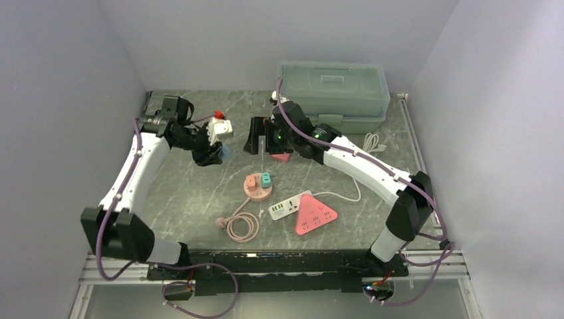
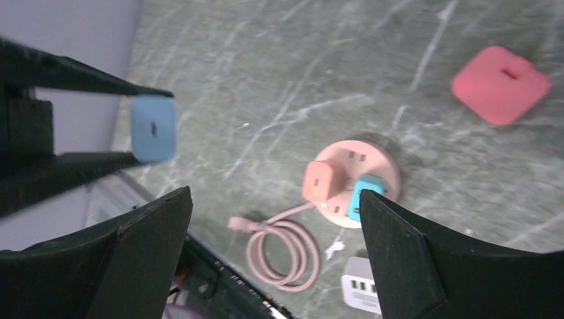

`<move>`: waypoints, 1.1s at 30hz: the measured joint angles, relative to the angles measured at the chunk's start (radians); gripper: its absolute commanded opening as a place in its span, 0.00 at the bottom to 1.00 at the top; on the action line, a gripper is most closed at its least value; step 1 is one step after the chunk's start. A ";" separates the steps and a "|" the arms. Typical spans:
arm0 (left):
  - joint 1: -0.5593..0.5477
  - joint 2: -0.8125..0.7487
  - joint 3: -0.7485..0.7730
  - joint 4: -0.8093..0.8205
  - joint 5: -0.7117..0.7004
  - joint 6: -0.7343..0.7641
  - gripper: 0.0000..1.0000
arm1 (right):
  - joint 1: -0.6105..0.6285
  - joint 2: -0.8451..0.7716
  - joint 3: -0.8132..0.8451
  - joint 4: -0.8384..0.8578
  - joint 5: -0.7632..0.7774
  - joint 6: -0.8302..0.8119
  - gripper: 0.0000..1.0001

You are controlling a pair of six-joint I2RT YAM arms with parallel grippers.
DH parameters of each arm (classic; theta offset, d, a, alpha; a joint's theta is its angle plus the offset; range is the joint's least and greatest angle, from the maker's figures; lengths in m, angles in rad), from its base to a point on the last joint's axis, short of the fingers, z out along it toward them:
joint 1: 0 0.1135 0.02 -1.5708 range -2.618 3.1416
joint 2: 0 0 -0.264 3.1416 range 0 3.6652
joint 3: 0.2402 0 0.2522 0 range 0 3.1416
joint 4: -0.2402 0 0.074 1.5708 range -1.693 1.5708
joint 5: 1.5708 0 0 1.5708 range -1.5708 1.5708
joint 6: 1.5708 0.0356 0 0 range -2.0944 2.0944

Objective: Insert the plug
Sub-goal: Pick up the plug from the center of the board.

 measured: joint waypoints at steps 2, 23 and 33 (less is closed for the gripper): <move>-0.049 -0.059 0.002 -0.022 0.033 0.055 0.00 | 0.000 -0.008 0.001 0.031 -0.052 0.014 1.00; -0.235 -0.185 -0.050 0.072 -0.108 0.127 0.00 | 0.030 -0.063 -0.074 0.199 -0.259 0.137 0.67; -0.259 -0.185 -0.042 0.082 -0.102 0.066 0.00 | 0.044 -0.024 -0.074 0.216 -0.244 0.147 0.62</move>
